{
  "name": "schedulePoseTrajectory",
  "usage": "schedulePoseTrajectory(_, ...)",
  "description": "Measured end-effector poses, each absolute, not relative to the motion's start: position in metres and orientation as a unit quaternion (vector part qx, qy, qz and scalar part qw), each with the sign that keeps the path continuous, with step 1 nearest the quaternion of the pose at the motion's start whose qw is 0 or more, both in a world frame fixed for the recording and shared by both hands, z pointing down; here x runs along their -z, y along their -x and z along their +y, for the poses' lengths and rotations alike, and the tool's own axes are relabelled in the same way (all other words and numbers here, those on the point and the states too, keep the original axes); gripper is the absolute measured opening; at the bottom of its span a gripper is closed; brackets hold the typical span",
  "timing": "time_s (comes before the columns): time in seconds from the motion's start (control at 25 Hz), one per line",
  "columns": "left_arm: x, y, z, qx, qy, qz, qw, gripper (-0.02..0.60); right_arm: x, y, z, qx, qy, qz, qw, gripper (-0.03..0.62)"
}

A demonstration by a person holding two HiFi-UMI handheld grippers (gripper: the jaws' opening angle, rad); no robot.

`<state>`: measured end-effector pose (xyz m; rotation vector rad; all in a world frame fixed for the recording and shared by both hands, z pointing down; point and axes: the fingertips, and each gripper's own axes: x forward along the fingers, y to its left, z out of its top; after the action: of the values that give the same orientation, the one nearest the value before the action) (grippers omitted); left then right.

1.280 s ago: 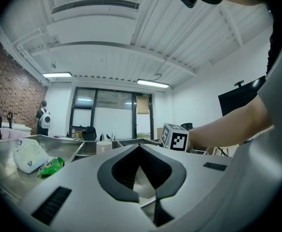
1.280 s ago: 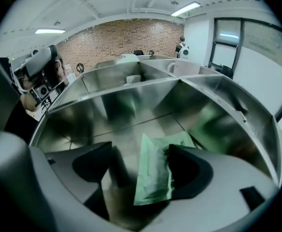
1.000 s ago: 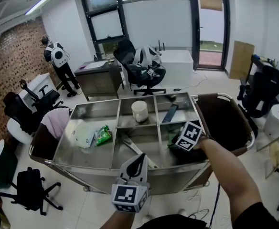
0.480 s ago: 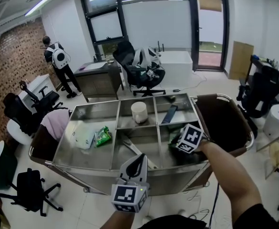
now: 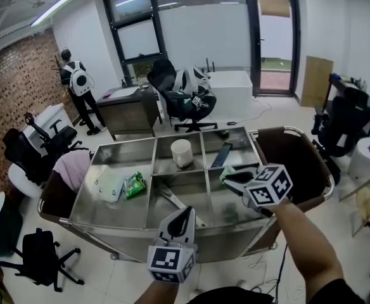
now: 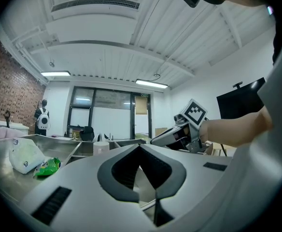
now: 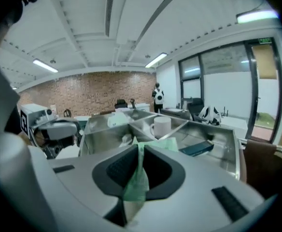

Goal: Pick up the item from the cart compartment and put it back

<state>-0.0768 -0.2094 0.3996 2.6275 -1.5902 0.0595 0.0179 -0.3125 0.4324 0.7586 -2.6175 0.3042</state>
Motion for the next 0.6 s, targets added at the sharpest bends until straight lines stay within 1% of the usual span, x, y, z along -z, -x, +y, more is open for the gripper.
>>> schedulePoseTrajectory(0.16, -0.403, 0.076, -0.210, -0.017, -0.855, -0.516, 0.033, -0.002, -0.393, -0.022, -0.295, -0.122, -0.292, -0.944, 0.093, 0.054)
schedulePoseTrajectory(0.28, -0.401, 0.075, -0.209, -0.020, -0.857, -0.515, 0.030, -0.002, -0.374, -0.027, -0.280, -0.130, -0.302, -0.944, 0.031, 0.054)
schedulePoseTrajectory(0.6, -0.390, 0.076, -0.202, -0.009, -0.857, -0.516, 0.014, -0.002, -0.336, -0.053, -0.225, -0.099, -0.333, -0.936, -0.054, 0.052)
